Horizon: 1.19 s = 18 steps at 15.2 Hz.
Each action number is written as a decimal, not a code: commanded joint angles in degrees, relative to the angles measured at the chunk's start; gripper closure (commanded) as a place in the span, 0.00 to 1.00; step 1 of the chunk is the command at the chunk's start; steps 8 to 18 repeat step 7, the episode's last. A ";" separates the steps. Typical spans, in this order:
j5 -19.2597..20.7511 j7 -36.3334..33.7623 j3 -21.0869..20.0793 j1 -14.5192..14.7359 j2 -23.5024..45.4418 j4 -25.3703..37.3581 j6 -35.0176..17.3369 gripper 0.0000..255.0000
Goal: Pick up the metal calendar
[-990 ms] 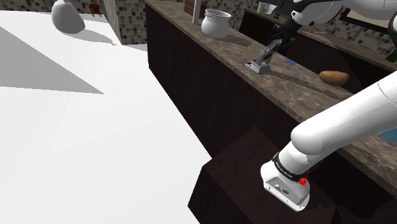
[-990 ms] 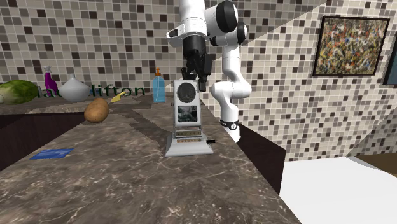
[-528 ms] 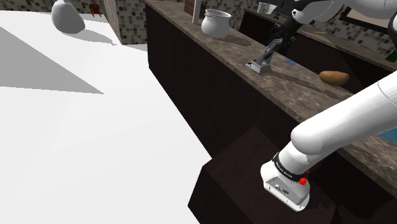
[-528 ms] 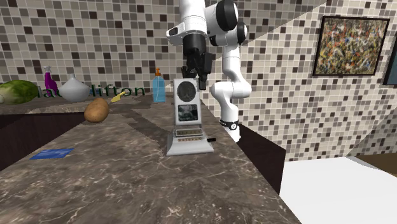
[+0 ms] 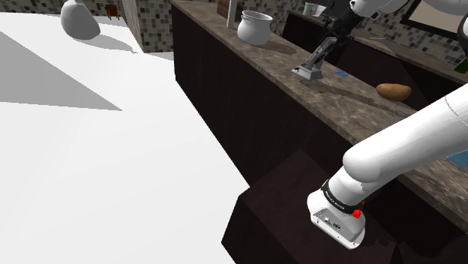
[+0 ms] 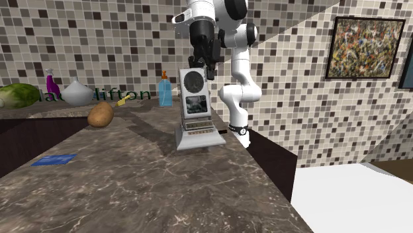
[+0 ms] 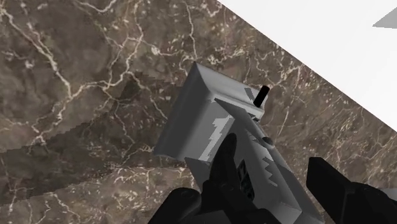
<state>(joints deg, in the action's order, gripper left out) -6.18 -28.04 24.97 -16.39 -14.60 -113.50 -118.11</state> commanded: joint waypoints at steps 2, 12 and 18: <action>0.12 -0.43 -0.10 0.04 0.04 2.66 2.47 1.00; 0.11 -0.76 -0.12 0.11 0.35 5.37 4.88 1.00; 0.11 -0.76 -0.12 0.11 0.35 5.37 4.88 1.00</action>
